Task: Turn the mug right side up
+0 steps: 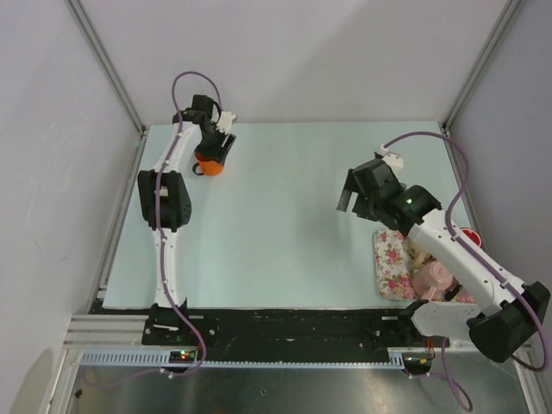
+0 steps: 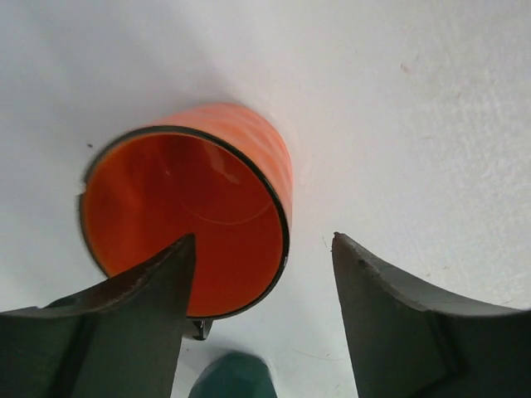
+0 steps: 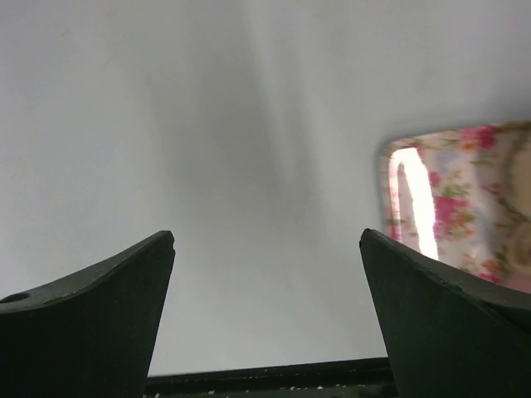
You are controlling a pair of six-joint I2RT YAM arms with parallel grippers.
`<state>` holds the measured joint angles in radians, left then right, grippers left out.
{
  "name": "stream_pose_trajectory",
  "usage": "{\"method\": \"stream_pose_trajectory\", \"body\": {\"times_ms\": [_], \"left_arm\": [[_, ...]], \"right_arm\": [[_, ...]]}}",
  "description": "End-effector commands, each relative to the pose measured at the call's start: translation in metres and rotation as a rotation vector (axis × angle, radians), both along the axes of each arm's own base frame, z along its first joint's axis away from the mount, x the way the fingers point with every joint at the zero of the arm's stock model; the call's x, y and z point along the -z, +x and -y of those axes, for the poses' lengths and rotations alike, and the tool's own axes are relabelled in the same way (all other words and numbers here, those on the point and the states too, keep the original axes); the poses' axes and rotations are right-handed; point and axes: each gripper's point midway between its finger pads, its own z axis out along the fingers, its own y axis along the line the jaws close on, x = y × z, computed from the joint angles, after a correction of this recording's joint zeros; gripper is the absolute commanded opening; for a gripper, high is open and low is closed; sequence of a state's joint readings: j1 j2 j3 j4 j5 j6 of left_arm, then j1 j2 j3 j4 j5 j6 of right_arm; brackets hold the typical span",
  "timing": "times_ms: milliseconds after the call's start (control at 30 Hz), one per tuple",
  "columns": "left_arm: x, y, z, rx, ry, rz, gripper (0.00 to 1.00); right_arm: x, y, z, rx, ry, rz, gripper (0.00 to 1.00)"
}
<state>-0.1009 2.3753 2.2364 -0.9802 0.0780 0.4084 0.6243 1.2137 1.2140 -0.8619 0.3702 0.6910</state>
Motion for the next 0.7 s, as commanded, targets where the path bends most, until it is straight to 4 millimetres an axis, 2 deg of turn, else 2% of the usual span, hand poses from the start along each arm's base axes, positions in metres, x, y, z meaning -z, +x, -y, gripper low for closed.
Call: {"method": "stream_pose_trajectory", "body": {"times_ms": [0, 133, 233, 267, 300, 333, 367, 400, 433, 567, 667], "left_arm": [[-0.059, 0.021, 0.005, -0.019, -0.060, 0.145, 0.73], [-0.094, 0.021, 0.009, -0.011, -0.084, 0.214, 0.83], [-0.130, 0.013, 0.010, -0.014, -0.104, 0.273, 0.90], [-0.139, 0.009, 0.011, -0.022, -0.114, 0.285, 0.91], [-0.154, 0.002, 0.013, -0.025, -0.127, 0.307, 0.91], [-0.161, -0.005, 0.014, -0.029, -0.141, 0.311, 0.91], [-0.176, -0.015, 0.017, -0.021, -0.163, 0.328, 0.92], [-0.180, -0.026, 0.021, -0.005, -0.183, 0.321, 0.92], [-0.192, -0.037, 0.022, 0.008, -0.199, 0.336, 0.92], [-0.214, -0.076, 0.029, 0.058, -0.239, 0.353, 0.92], [-0.226, -0.094, 0.036, 0.094, -0.274, 0.368, 0.92]], "right_arm": [[-0.006, -0.005, 0.069, 0.220, -0.111, -0.028, 0.99], [0.007, -0.024, 0.134, 0.404, -0.267, -0.138, 0.99], [0.018, -0.037, 0.171, 0.516, -0.355, -0.224, 0.99], [0.023, -0.041, 0.178, 0.535, -0.368, -0.249, 0.99], [0.027, -0.044, 0.182, 0.551, -0.373, -0.264, 0.99], [0.030, -0.048, 0.185, 0.560, -0.375, -0.280, 0.97], [0.032, -0.052, 0.184, 0.562, -0.368, -0.289, 0.96], [0.036, -0.058, 0.182, 0.556, -0.346, -0.299, 0.94], [0.039, -0.063, 0.178, 0.549, -0.317, -0.305, 0.93], [0.070, -0.085, 0.176, 0.559, -0.217, -0.334, 0.81], [0.093, -0.090, 0.180, 0.587, -0.143, -0.345, 0.69]]}}
